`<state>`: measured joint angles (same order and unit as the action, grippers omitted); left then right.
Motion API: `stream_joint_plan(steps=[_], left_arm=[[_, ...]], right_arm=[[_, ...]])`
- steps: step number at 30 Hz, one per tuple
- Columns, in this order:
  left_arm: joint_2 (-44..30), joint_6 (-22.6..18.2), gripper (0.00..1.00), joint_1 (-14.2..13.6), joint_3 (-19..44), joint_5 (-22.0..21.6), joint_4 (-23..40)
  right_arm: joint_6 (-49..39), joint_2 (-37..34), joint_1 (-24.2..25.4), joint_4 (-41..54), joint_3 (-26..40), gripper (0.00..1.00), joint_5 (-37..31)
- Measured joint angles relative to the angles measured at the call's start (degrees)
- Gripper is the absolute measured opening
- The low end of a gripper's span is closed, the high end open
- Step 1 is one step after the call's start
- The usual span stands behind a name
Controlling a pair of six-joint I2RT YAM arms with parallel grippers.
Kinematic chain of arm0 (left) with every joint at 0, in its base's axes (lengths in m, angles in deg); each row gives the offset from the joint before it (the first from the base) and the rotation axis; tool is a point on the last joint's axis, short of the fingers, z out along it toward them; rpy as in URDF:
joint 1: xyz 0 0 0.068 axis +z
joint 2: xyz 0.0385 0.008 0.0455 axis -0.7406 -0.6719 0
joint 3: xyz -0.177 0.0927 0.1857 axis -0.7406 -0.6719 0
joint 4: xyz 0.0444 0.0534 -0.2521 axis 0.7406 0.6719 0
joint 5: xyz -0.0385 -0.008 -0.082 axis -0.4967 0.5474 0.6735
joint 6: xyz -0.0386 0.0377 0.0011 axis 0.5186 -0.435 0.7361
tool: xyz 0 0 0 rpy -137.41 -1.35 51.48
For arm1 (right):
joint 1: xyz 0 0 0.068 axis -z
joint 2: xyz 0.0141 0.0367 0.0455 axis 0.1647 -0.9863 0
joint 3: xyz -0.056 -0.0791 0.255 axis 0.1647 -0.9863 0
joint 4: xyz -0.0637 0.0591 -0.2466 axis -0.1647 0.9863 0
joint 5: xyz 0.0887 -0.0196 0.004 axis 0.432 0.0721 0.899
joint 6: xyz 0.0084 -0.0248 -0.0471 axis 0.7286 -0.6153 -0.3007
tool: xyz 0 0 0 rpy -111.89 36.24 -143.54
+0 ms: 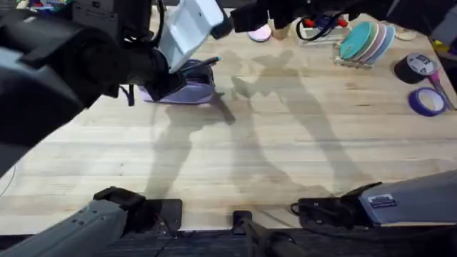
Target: Unzip the bag, pick up the pens from the table one at a time and place them inside, then zip the bag closed.
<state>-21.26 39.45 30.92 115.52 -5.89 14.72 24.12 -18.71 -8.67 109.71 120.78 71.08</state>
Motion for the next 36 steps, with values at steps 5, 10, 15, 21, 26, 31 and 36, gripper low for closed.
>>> stream_joint_plan(steps=[5, 10, 15, 21, 26, 31, 36], left_arm=[[-4.9, -6.4, 0.043, 1.5, 0.0, 0.0, -1.5], [-7.9, -9.4, 0.043, 3.6, 0.0, 0.2, -5.5], [-9.0, -11.3, 0.043, 5.7, 0.0, 3.7, -8.1], [-9.1, -12.1, 0.043, 7.0, 0.0, 8.0, -7.6], [-9.3, -12.3, 0.043, 7.1, 0.0, 10.6, -7.4], [-12.1, -12.4, 0.043, 7.9, 0.0, 11.6, -7.4], [-15.1, -12.3, 0.043, 10.2, 0.0, 11.5, -7.4]], right_arm=[[0.0, 0.0, 0.0, 0.0, 0.0, 0.996, 0.0], [0.0, 0.0, 0.8, 0.0, 0.0, 0.996, 0.0], [0.0, 0.0, 2.0, 0.0, 0.0, 0.996, 0.0], [0.0, 0.0, 2.1, 0.0, 0.0, 0.996, 0.0], [0.0, 0.0, 2.1, 0.0, 0.0, 0.996, 0.0], [0.0, 0.0, 2.1, 0.0, 0.0, 0.996, -0.5], [0.0, 0.0, 2.1, 0.0, 0.0, 0.996, -0.7]])
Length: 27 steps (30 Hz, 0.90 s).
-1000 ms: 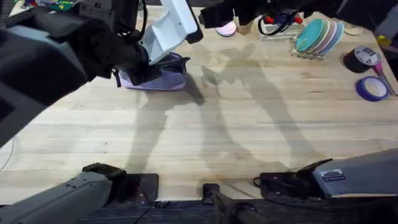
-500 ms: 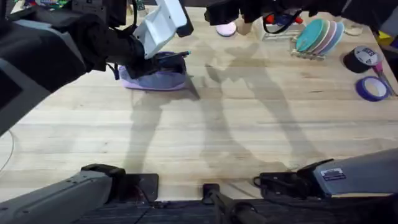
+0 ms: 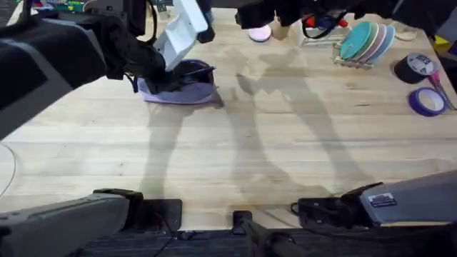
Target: Unzip the bag, pick up the pens from the table one at a time and place them inside, then zip the bag closed.
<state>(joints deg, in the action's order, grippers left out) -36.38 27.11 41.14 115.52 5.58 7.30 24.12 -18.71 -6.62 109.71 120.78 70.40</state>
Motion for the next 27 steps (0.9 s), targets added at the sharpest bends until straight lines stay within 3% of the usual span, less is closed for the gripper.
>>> stream_joint_plan(steps=[8, 11, 13, 18, 19, 27], left_arm=[[-0.4, -0.2, 0.043, 3.6, 0.0, 1.1, 0.0], [-0.4, -0.4, 0.060, 3.7, 0.0, 1.3, 0.2], [-0.4, -0.7, 0.159, 3.7, 0.0, 1.1, 0.2], [-0.5, -1.3, 0.903, 3.8, 0.0, 0.9, 0.6], [-0.6, -1.3, 0.963, 3.9, 0.0, 0.7, 0.7], [-0.6, -1.4, 0.992, 4.0, 0.0, 0.3, 0.6]], right_arm=[[0.0, 0.0, 0.0, 0.0, 0.0, 0.996, 0.0], [0.0, 0.0, 0.0, -0.2, 0.0, 0.996, 0.0], [0.0, 0.0, 0.0, -0.3, 0.0, 0.996, 0.0], [0.0, 0.0, 0.0, -0.3, 0.0, 0.997, 0.0], [0.0, 0.0, 0.0, -0.3, 0.0, 0.996, 0.0], [0.0, 0.0, 0.0, -0.3, 0.0, 0.996, -0.2]])
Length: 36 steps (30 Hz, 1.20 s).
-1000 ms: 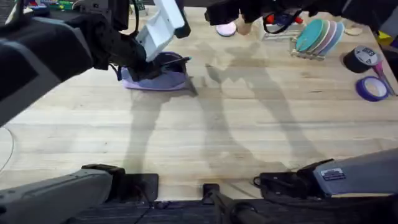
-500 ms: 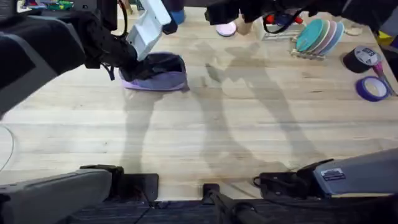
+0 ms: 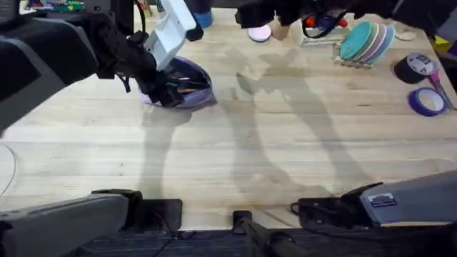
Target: Unzip the bag, pick up the pens from the table one at a time and place them inside, then zip the bag closed.
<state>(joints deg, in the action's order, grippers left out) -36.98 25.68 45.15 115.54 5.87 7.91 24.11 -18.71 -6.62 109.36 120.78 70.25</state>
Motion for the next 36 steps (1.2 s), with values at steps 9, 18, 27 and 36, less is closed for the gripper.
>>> stream_joint_plan(steps=[9, 18, 27, 36], left_arm=[[0.0, 0.4, 0.992, 0.0, 0.0, 0.0, -0.5], [6.3, 6.7, 0.993, 0.6, 0.0, -1.7, -2.1], [15.1, 15.9, 0.993, 6.9, 0.0, 1.0, -0.7], [16.2, 18.5, 0.994, 23.4, 0.0, 12.1, 7.2]], right_arm=[[0.0, 0.0, 0.0, 0.0, 0.0, 0.997, 0.0], [0.0, 0.0, 0.0, 0.0, 0.0, 0.997, 0.0], [0.2, 0.0, 0.0, 0.0, 0.0, 0.996, 0.0], [2.2, 0.8, -1.6, 0.1, 0.0, 0.996, 0.0]])
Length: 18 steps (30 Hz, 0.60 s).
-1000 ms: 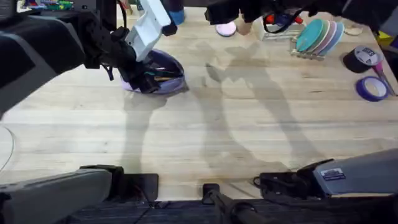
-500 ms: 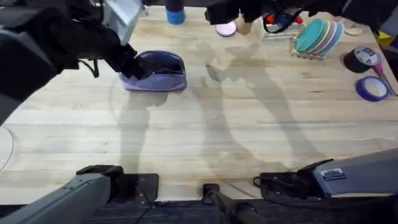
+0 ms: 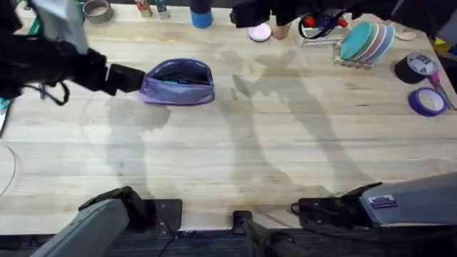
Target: Unzip the bag, pick up the pens from the table one at a time and place them inside, then zip the bag closed.
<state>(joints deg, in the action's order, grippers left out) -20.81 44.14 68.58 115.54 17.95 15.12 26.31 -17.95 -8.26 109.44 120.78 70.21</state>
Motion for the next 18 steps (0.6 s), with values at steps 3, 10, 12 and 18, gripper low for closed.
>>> stream_joint_plan(steps=[3, 10, 12, 18], left_arm=[[0.0, 0.0, 0.994, 4.2, 0.0, 2.9, 1.9], [0.0, 0.0, 0.994, 11.6, 0.0, 4.4, 0.6], [0.0, 0.0, 0.994, 12.4, 0.0, 4.2, 0.7], [0.0, 0.0, 0.994, 12.6, 0.0, 4.0, 0.5]], right_arm=[[0.2, 1.4, -0.1, 0.0, 0.0, 0.996, 0.0], [0.2, 2.9, -0.1, 0.0, 0.0, 0.997, 0.0], [0.2, 2.9, -0.1, 0.1, 0.0, 0.997, 0.0], [0.2, 2.9, -0.1, 0.1, 0.0, 0.997, 0.0]])
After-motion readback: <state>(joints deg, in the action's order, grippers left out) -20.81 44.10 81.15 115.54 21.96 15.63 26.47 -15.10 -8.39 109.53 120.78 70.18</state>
